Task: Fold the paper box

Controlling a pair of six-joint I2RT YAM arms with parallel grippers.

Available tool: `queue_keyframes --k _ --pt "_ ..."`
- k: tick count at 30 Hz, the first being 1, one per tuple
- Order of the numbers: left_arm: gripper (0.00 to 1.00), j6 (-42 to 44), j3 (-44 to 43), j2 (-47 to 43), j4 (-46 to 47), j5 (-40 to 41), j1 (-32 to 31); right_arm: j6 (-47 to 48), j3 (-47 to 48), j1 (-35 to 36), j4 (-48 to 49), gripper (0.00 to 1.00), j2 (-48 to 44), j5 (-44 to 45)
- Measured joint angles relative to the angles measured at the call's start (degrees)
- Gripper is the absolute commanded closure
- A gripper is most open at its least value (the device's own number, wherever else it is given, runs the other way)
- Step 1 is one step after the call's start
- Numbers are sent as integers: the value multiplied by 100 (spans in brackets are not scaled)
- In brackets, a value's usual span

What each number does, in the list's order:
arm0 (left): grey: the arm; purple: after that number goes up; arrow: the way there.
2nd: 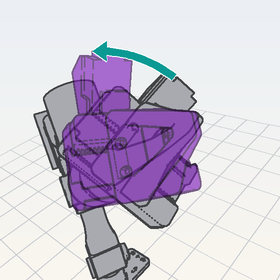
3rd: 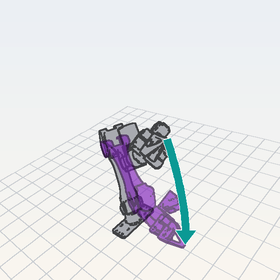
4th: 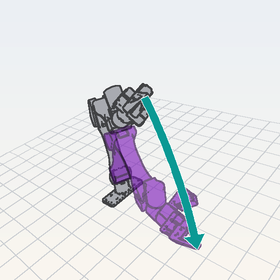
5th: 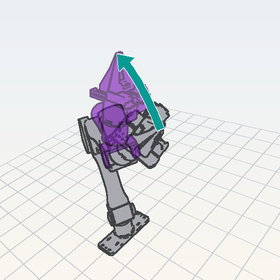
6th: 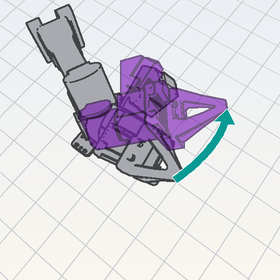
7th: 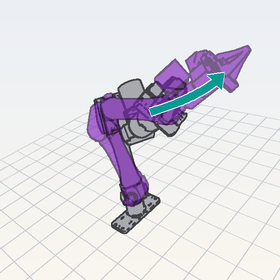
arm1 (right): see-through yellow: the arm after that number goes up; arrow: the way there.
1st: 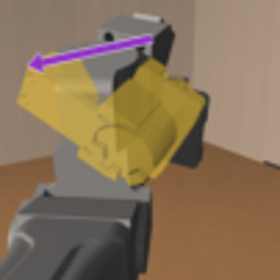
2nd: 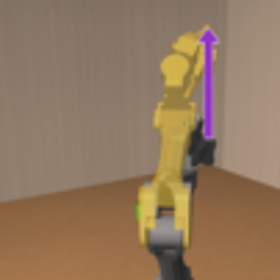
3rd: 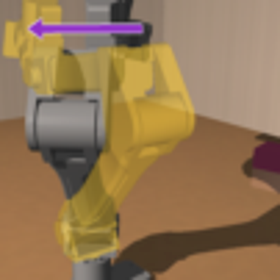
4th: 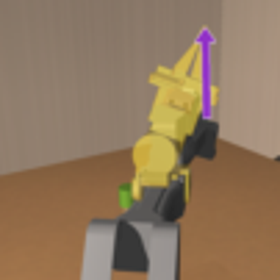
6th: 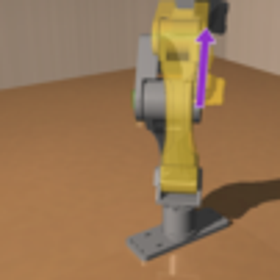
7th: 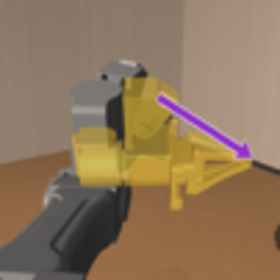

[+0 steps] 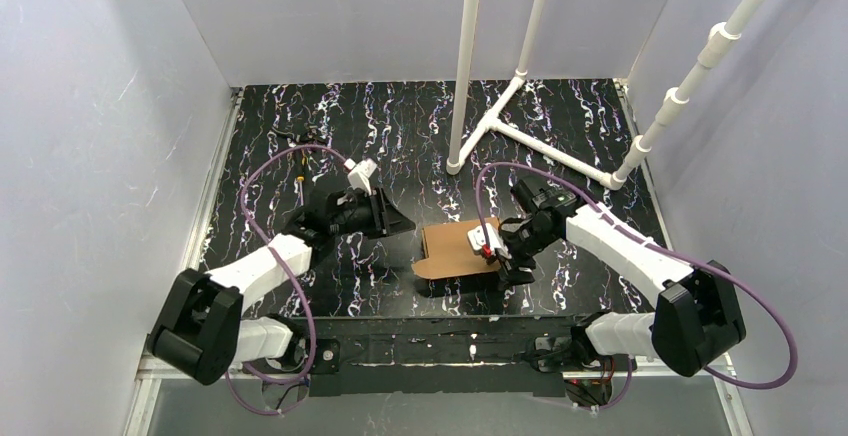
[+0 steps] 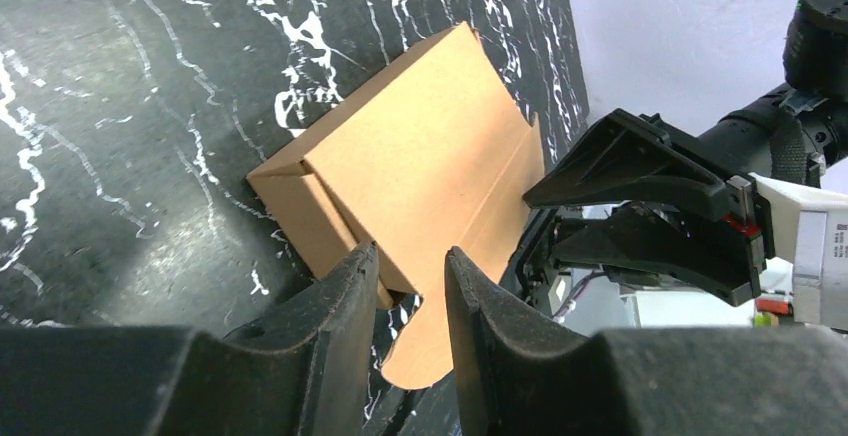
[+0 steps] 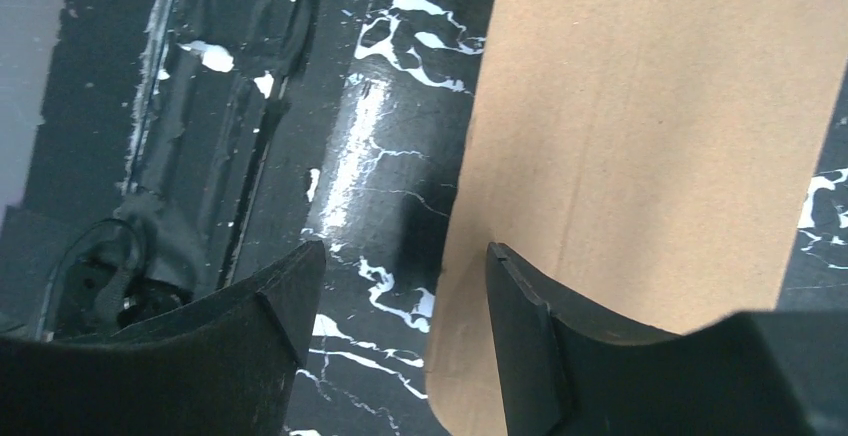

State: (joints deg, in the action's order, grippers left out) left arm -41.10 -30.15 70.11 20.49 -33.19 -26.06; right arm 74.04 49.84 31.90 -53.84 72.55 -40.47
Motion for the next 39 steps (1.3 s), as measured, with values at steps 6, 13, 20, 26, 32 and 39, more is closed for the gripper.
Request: queue_keyframes --k 6,13,20,26,32,39 --pt "72 98 -308 437 4 -293 -227 -72 645 4 -479 33 210 -144" --pt "75 203 -385 813 -2 -332 -636 -1187 938 -212 195 70 369 -385" --pt "76 304 -439 1250 -22 -315 -745 -1506 776 -293 546 49 898 -269" --pt "76 415 -446 1604 -39 -280 -745 -916 503 -258 66 37 918 -201" --pt "76 446 -667 2068 -57 -302 -745 -621 1207 -413 -765 50 1043 -584" --pt "76 448 -743 2120 -109 -232 -745 -2133 1071 -734 953 88 1152 -424"
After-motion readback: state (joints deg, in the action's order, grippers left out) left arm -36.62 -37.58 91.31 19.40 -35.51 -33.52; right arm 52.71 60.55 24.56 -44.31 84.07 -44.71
